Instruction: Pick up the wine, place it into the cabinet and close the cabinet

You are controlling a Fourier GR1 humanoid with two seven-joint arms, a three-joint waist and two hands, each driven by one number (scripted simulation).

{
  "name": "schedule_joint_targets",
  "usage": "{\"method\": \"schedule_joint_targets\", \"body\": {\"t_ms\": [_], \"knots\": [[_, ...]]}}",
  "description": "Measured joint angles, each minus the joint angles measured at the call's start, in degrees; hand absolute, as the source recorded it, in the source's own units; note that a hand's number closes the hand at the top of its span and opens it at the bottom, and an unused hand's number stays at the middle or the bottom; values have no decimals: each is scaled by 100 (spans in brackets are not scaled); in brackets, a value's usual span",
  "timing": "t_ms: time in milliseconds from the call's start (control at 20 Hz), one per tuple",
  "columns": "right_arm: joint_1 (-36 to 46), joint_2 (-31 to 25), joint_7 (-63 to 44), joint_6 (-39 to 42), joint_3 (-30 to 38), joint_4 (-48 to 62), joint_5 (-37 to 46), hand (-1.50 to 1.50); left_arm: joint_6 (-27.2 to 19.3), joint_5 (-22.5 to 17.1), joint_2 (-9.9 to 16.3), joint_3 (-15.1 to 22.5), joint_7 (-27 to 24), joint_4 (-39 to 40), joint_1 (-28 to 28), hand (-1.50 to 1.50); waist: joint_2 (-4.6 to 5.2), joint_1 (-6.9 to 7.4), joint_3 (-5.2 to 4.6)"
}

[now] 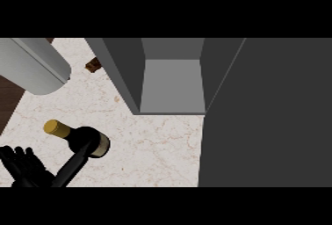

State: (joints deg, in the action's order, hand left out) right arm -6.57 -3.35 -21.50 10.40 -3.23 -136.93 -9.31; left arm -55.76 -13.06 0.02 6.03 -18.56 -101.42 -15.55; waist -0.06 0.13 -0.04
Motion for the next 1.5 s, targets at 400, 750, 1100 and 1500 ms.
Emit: {"method": "schedule_joint_targets", "body": {"t_ms": [400, 750, 1100, 1500], "knots": [[15, 52, -188, -77, -33, -176, 79, -150, 584, -1095, -1, -177, -1116, 899, 0, -150, 0, -7, 0], [-43, 114, -143, -48, -130, -167, 171, -150, 1163, -1847, 0, -485, -1872, 2054, 408, -150, 3, -19, 0], [-100, 104, -86, 2, -60, -186, 195, -150, 1665, -2307, 6, -723, -2490, 3087, 801, -150, 5, -24, 1], [61, 192, -185, -87, -181, -150, 345, -150, 2148, -2707, 13, -1016, -3022, 4060, 1248, -150, 6, -22, 1]]}}
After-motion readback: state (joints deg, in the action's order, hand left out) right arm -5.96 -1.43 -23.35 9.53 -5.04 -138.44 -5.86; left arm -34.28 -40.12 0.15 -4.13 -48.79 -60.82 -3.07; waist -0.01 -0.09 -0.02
